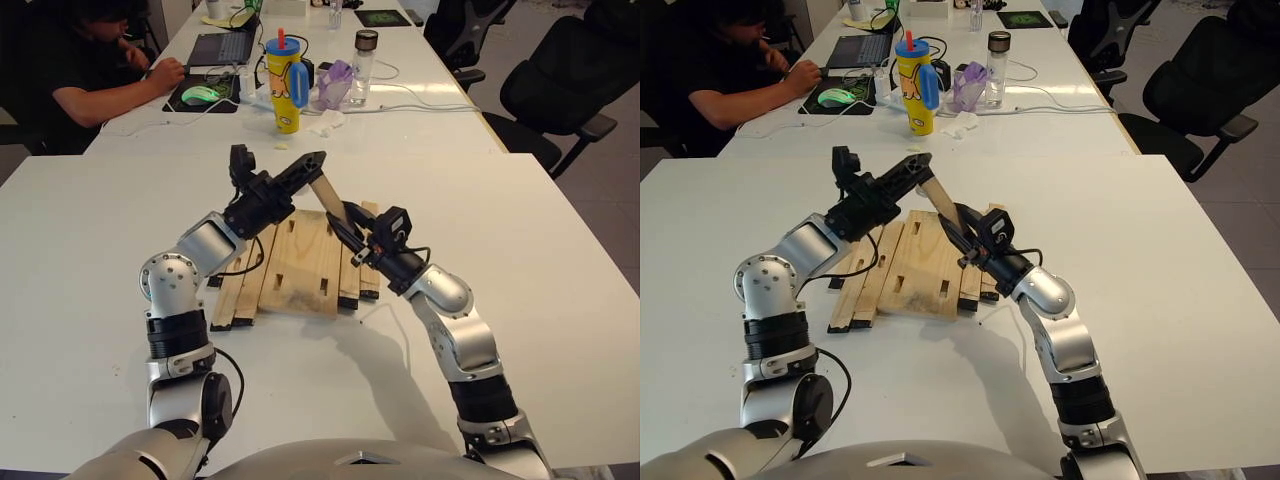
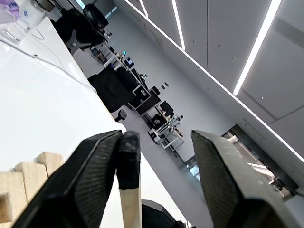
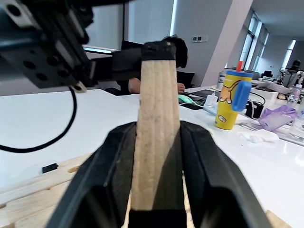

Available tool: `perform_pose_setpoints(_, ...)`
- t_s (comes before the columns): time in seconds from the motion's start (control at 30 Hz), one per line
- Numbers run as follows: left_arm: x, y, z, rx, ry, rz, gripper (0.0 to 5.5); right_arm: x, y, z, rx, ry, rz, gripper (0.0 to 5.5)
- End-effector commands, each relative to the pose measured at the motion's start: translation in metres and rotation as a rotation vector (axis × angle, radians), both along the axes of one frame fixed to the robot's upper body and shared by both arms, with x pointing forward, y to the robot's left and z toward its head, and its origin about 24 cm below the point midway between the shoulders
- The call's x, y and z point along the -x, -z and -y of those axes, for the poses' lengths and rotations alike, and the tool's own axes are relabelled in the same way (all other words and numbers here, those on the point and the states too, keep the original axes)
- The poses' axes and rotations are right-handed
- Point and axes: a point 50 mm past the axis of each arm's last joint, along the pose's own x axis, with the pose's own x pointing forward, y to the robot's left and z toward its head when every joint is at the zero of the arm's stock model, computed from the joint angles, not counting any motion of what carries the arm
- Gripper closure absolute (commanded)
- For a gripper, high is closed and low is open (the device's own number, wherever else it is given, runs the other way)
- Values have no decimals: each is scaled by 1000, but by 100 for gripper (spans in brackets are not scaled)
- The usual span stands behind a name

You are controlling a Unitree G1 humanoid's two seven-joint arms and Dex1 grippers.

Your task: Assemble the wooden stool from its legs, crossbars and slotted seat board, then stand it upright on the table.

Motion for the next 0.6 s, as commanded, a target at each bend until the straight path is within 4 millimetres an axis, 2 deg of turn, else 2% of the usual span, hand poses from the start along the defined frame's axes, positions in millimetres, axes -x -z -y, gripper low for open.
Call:
perform_pose_setpoints(0.03, -1, 3, 1, -43, 1, -8, 279, 3, -5, -1, -11, -20, 22, 419)
perform_pose_setpoints(0.17, -2, 1, -2, -8, -15, -9, 313, 4, -5, -1, -12, -22, 18, 419)
perform_pose_setpoints(0.53, -2, 3, -5, -17, -15, -25, 494, 4, -5, 1, -22, -17, 11, 419)
perform_pose_setpoints(0.6, -3, 4, -6, -18, -19, -28, 504, 4, -5, 1, -27, -17, 8, 419)
